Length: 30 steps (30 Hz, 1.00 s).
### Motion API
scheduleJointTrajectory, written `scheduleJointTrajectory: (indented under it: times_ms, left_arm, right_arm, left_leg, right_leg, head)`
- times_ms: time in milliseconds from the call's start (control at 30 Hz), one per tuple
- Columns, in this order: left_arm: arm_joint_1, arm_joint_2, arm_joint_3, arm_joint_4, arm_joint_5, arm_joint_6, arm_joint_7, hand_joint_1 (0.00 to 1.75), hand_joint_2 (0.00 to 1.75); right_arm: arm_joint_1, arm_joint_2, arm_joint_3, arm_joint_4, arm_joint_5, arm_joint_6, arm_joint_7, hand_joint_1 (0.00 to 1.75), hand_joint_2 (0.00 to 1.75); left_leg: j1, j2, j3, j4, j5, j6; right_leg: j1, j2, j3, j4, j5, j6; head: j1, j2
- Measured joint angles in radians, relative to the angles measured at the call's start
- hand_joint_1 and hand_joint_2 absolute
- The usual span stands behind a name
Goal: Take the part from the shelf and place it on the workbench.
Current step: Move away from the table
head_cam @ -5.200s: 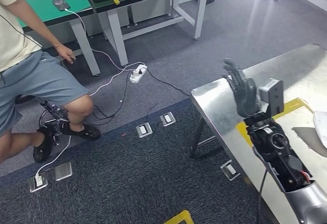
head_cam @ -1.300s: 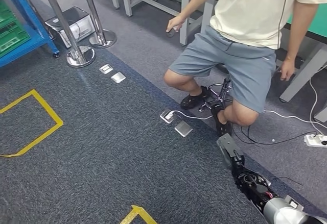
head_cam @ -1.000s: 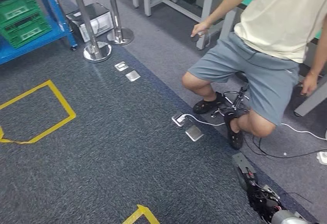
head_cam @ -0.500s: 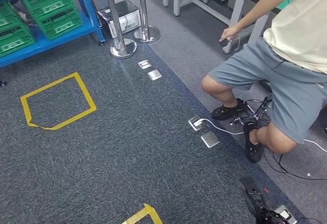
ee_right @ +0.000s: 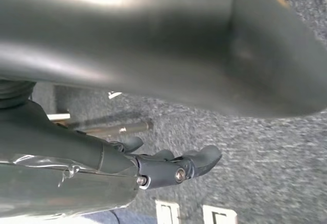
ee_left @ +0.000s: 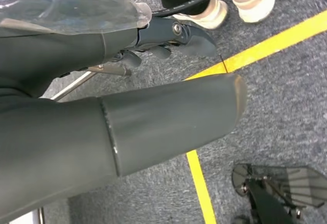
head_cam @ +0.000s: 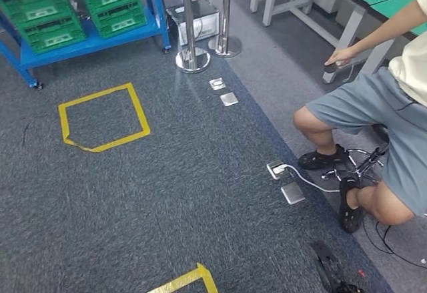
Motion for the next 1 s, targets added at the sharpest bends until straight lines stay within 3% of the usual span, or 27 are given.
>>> scheduleJointTrajectory:
  times_ms: [67, 100, 133, 200, 267, 367, 433, 500, 567, 600, 633, 667, 733, 767, 833, 900, 933, 1000]
  left_arm:
    - [-0.002, 0.000, 0.000, 0.000, -0.001, -0.001, 0.000, 0.00, 0.00]
    - [-0.002, 0.000, 0.000, 0.000, -0.001, -0.002, 0.000, 0.00, 0.00]
    - [-0.001, 0.000, 0.000, 0.000, -0.001, -0.003, 0.000, 0.00, 0.00]
    - [-0.001, -0.001, 0.000, 0.000, 0.000, -0.004, 0.000, 0.00, 0.00]
    - [-0.002, -0.001, 0.000, 0.000, 0.000, -0.003, -0.001, 0.00, 0.00]
    - [-0.003, 0.000, -0.002, 0.000, 0.001, -0.004, -0.001, 0.00, 0.00]
    - [-0.002, 0.000, -0.004, 0.000, 0.001, -0.006, 0.000, 0.00, 0.00]
    - [-0.002, 0.000, -0.005, 0.000, -0.001, -0.009, 0.002, 0.00, 0.00]
    - [-0.001, 0.000, -0.005, 0.000, -0.003, -0.009, 0.004, 0.00, 0.00]
    - [0.001, 0.000, -0.006, 0.000, -0.005, -0.009, 0.004, 0.00, 0.00]
    - [0.003, 0.000, -0.006, 0.000, -0.006, -0.009, 0.005, 0.00, 0.00]
    - [0.005, 0.000, -0.007, 0.000, -0.006, -0.009, 0.005, 0.00, 0.00]
    - [0.007, 0.000, -0.007, 0.000, -0.007, -0.009, 0.005, 0.00, 0.00]
    - [0.006, 0.001, -0.007, 0.000, -0.007, -0.009, 0.005, 0.00, 0.00]
    - [0.003, 0.002, -0.007, 0.000, -0.008, -0.009, 0.006, 0.00, 0.00]
    - [0.003, 0.003, -0.008, 0.000, -0.010, -0.009, 0.006, 0.00, 0.00]
    - [0.005, 0.003, -0.008, 0.000, -0.010, -0.009, 0.006, 0.00, 0.00]
    - [0.010, 0.003, -0.008, 0.000, -0.011, -0.009, 0.006, 0.00, 0.00]
  right_arm:
    - [0.002, 0.000, 0.000, 0.006, 0.000, -0.003, 0.002, 0.00, 0.00]
    - [0.004, 0.000, 0.000, 0.009, 0.000, -0.001, 0.004, 0.00, 0.00]
    - [0.005, 0.000, 0.000, 0.011, -0.001, 0.001, 0.006, 0.00, 0.00]
    - [0.003, 0.000, 0.000, 0.013, -0.007, 0.005, 0.009, 0.00, 0.00]
    - [0.000, 0.001, 0.000, 0.016, -0.014, 0.006, 0.008, 0.00, 0.00]
    - [-0.007, 0.002, 0.000, 0.019, -0.023, 0.007, 0.005, 0.00, 0.00]
    - [-0.006, 0.003, 0.000, 0.020, -0.032, 0.007, 0.005, 0.00, 0.00]
    - [-0.003, 0.003, 0.000, 0.021, -0.039, 0.008, 0.006, 0.00, 0.00]
    - [0.000, 0.003, 0.000, 0.023, -0.046, 0.009, 0.005, 0.00, 0.00]
    - [0.002, 0.003, 0.000, 0.024, -0.049, 0.009, 0.005, 0.00, 0.00]
    - [0.003, 0.003, 0.000, 0.025, -0.049, 0.009, 0.004, 0.00, 0.00]
    - [0.005, 0.003, 0.000, 0.026, -0.049, 0.009, 0.004, 0.00, 0.00]
    - [0.005, 0.003, 0.000, 0.026, -0.049, 0.009, 0.003, 0.00, 0.00]
    - [0.005, 0.004, 0.000, 0.026, -0.049, 0.009, 0.002, 0.00, 0.00]
    - [0.005, 0.004, 0.000, 0.026, -0.049, 0.010, 0.000, 0.00, 0.00]
    - [0.005, 0.005, 0.000, 0.026, -0.049, 0.013, -0.002, 0.00, 0.00]
    - [0.005, 0.006, 0.000, 0.026, -0.049, 0.015, -0.004, 0.00, 0.00]
    - [0.006, 0.007, 0.000, 0.027, -0.049, 0.018, -0.007, 0.00, 0.00]
  left_leg:
    - [0.000, -0.017, 0.001, 0.001, 0.000, 0.002]
    - [0.000, -0.026, 0.002, 0.002, -0.001, 0.002]
    - [0.001, -0.036, 0.003, 0.004, -0.002, 0.001]
    - [0.004, -0.050, 0.005, 0.013, -0.009, -0.005]
    - [0.004, -0.060, 0.002, 0.027, -0.019, -0.015]
    - [0.003, -0.066, -0.002, 0.032, -0.036, -0.030]
    - [0.005, -0.053, -0.009, 0.057, -0.056, -0.039]
    - [0.008, -0.030, -0.065, 0.167, -0.098, -0.049]
    - [0.011, -0.020, -0.165, 0.323, -0.145, -0.056]
    - [0.011, -0.019, -0.202, 0.369, -0.146, -0.056]
    - [0.011, -0.019, -0.218, 0.372, -0.125, -0.053]
    - [0.010, -0.019, -0.211, 0.331, -0.084, -0.049]
    - [0.007, -0.014, -0.153, 0.173, 0.012, -0.039]
    - [0.003, -0.009, -0.123, 0.105, 0.036, -0.034]
    - [-0.005, -0.004, -0.088, 0.035, 0.037, -0.025]
    - [-0.007, -0.009, -0.059, 0.011, 0.023, -0.013]
    - [-0.006, -0.011, -0.035, -0.002, 0.018, -0.006]
    - [-0.006, -0.014, 0.020, -0.017, -0.001, 0.008]
  right_leg:
    - [-0.001, 0.019, -0.065, 0.128, -0.046, 0.004]
    - [-0.002, 0.021, -0.079, 0.150, -0.041, 0.005]
    - [-0.003, 0.022, -0.075, 0.132, -0.017, 0.006]
    - [-0.005, 0.025, -0.022, 0.004, 0.062, 0.008]
    - [-0.003, 0.030, 0.025, -0.104, 0.100, 0.003]
    - [0.000, 0.034, 0.036, -0.129, 0.085, -0.018]
    - [-0.002, 0.031, 0.046, -0.132, 0.073, -0.030]
    - [-0.003, 0.026, 0.063, -0.134, 0.068, -0.038]
    - [-0.001, 0.023, 0.078, -0.134, 0.056, -0.041]
    - [0.000, 0.023, 0.087, -0.135, 0.048, -0.041]
    - [0.001, 0.022, 0.099, -0.136, 0.040, -0.040]
    - [0.001, 0.022, 0.114, -0.139, 0.031, -0.039]
    - [0.000, 0.019, 0.145, -0.153, 0.013, -0.036]
    - [-0.001, 0.019, 0.158, -0.164, 0.004, -0.032]
    - [-0.002, 0.019, 0.190, -0.189, -0.006, -0.019]
    - [-0.004, 0.017, 0.210, -0.187, 0.012, -0.003]
    - [-0.004, 0.017, 0.204, -0.154, 0.030, 0.002]
    - [-0.003, 0.017, 0.132, -0.025, 0.044, 0.008]
  head:
    - [0.007, 0.000]
    - [0.010, 0.000]
    - [0.013, 0.000]
    - [0.019, 0.000]
    - [0.025, 0.000]
    - [0.018, 0.000]
    - [0.010, 0.000]
    - [-0.002, 0.000]
    - [-0.012, 0.000]
    - [-0.013, 0.000]
    - [-0.014, 0.000]
    - [-0.014, 0.000]
    - [-0.015, 0.000]
    - [-0.017, 0.000]
    - [-0.020, 0.000]
    - [-0.017, 0.000]
    - [-0.014, 0.000]
    - [-0.006, 0.000]
